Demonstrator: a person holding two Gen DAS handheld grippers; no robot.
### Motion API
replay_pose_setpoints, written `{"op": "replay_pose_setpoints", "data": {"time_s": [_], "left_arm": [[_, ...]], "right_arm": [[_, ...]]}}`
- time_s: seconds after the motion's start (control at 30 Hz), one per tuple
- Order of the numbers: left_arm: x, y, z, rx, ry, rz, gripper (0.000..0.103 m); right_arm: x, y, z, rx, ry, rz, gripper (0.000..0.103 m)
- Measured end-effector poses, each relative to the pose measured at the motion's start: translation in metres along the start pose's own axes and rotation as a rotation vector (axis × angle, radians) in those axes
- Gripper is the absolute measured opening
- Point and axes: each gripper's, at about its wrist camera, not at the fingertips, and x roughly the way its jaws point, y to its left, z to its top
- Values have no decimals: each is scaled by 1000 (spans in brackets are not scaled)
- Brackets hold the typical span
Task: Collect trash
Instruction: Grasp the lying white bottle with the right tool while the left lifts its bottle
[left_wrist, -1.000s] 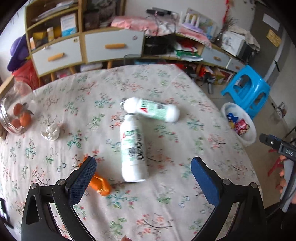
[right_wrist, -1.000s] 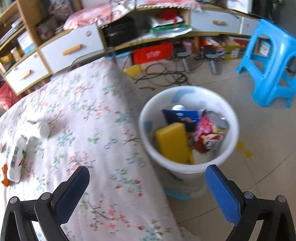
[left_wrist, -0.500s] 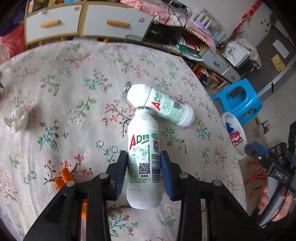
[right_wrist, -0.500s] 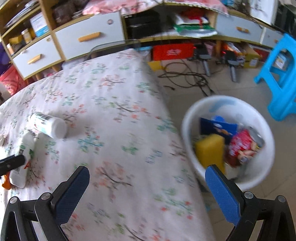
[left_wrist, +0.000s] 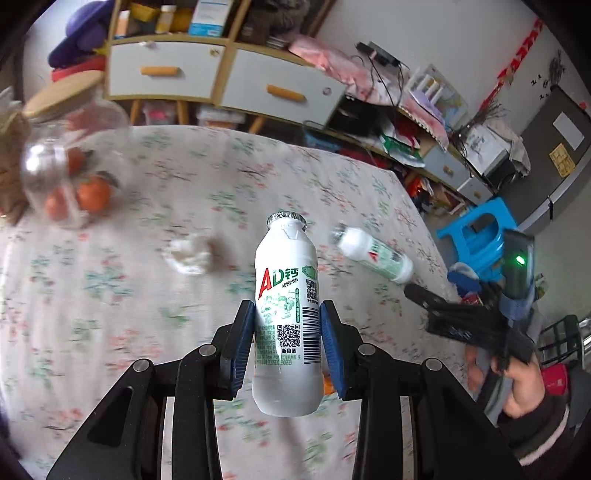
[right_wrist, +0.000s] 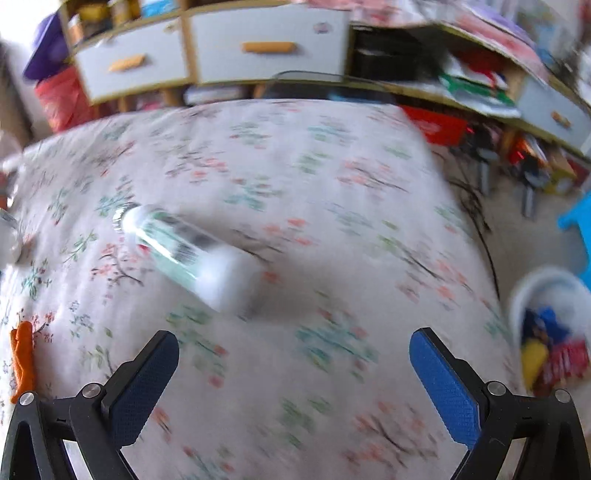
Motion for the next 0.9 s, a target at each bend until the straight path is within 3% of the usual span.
{"op": "replay_pose_setpoints", "data": {"time_s": [0.37, 0.57, 0.63, 0.7, 0.9], "left_arm": [[-16, 47, -9, -108, 5, -4, 38], [-16, 42, -13, -102, 11, 10, 38], [-18, 39, -15, -94, 12, 22, 38], [-20, 38, -19, -93, 13, 31, 38], [-20, 34, -30, -109, 30, 12, 38]], "right_arm": [[42, 64, 31, -227, 30, -59, 100], [45, 77, 25, -280, 51, -57, 80], [41, 78, 21, -275, 63, -30, 68], [35, 78, 14, -276, 80, -6, 43], [14, 71, -11, -239, 133, 32, 40]]}}
